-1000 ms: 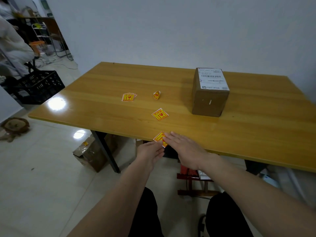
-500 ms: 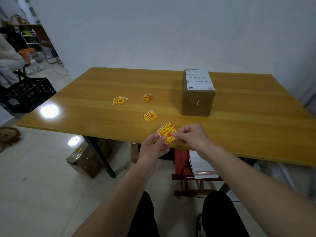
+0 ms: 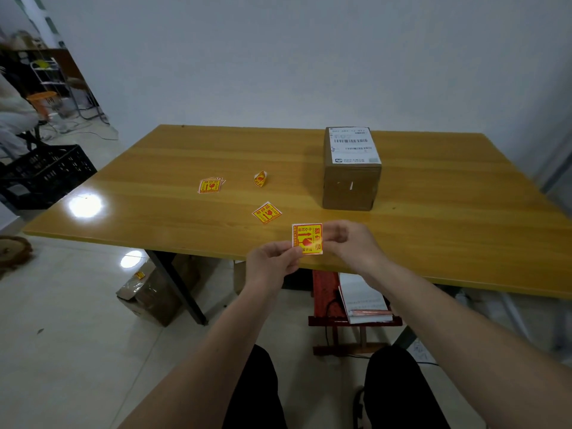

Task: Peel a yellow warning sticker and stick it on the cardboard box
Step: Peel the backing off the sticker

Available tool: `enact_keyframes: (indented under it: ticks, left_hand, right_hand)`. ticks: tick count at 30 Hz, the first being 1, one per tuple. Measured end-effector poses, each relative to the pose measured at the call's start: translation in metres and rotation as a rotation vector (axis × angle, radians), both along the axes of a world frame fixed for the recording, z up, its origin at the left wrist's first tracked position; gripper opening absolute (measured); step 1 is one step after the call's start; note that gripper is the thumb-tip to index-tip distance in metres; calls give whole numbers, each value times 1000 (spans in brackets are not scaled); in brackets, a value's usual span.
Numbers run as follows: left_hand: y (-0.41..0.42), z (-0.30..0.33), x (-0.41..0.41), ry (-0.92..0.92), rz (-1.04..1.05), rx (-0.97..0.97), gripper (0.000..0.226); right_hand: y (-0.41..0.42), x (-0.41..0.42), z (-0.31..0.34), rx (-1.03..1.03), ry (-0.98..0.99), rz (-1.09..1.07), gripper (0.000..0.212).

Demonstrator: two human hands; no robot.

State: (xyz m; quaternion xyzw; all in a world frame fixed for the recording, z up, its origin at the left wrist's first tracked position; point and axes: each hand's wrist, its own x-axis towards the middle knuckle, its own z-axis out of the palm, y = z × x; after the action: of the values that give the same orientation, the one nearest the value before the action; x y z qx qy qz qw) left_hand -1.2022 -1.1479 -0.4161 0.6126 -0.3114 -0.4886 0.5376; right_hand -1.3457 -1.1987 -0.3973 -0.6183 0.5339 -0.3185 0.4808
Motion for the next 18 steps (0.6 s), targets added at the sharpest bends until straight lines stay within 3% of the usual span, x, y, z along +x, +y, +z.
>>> enact_keyframes:
  ticks: [2, 6, 9, 18]
  left_hand:
    - [-1, 0, 2, -88, -58, 14, 4]
    - [-1, 3, 7, -217, -169, 44, 3]
    - [0, 8, 8, -266, -233, 35, 11]
    - [1, 19, 5, 54, 15, -63, 9]
  right_hand:
    - [-1, 1, 6, -47, 8, -20, 37]
    - [4, 6, 14, -35, -109, 27, 22]
    - [6, 8, 13, -67, -65, 52, 10]
    - [10, 3, 11, -36, 48, 108, 20]
